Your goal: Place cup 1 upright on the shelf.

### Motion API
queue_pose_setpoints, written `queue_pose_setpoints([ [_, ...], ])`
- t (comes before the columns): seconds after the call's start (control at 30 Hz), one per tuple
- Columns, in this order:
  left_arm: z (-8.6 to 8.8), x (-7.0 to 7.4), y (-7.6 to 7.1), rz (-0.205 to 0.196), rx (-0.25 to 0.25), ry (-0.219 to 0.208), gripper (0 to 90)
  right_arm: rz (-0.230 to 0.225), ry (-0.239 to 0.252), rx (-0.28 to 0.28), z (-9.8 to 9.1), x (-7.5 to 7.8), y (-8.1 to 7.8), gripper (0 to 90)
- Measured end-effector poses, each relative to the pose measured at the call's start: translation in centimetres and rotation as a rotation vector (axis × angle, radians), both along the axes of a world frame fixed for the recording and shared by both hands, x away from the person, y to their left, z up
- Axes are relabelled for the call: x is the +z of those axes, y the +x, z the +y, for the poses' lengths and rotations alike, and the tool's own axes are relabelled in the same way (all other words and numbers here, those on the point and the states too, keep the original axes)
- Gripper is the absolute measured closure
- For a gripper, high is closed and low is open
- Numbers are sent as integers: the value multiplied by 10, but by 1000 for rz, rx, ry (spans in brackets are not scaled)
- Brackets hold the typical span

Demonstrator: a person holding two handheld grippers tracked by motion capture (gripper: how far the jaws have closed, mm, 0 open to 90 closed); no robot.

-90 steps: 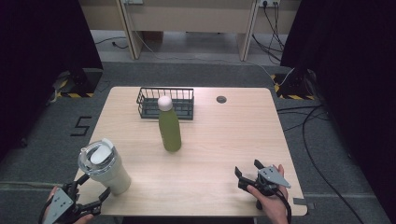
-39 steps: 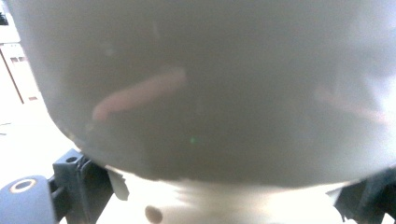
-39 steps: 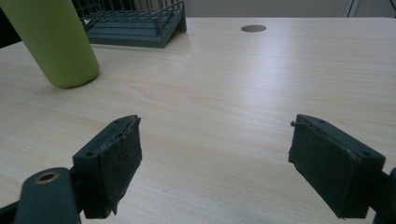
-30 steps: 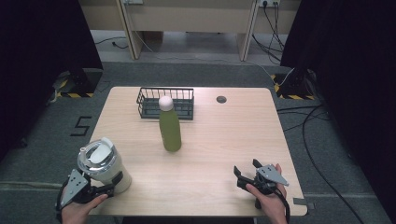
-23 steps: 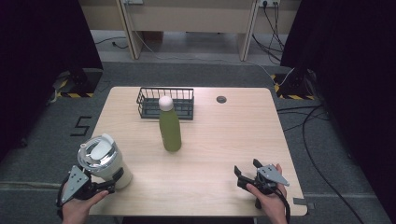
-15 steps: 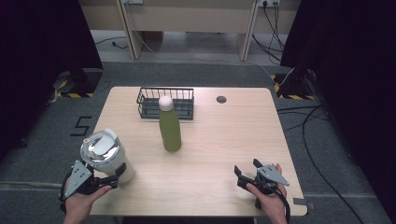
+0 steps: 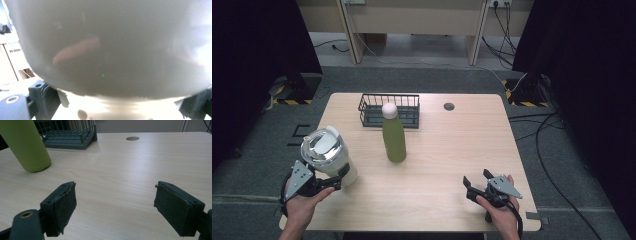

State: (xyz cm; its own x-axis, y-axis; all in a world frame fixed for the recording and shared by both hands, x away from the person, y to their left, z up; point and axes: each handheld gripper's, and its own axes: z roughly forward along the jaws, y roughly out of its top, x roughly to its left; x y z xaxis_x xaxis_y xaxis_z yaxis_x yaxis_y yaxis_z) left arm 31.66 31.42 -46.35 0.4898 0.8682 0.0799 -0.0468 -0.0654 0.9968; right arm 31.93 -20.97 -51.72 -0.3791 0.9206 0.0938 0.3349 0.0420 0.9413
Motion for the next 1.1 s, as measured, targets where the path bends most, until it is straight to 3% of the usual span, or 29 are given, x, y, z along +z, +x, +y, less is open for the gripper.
queue_pose_setpoints([
  [1.1,-4,19,53,-23,49,-21,91,-9,-3,-32,1,0,-3,177],
])
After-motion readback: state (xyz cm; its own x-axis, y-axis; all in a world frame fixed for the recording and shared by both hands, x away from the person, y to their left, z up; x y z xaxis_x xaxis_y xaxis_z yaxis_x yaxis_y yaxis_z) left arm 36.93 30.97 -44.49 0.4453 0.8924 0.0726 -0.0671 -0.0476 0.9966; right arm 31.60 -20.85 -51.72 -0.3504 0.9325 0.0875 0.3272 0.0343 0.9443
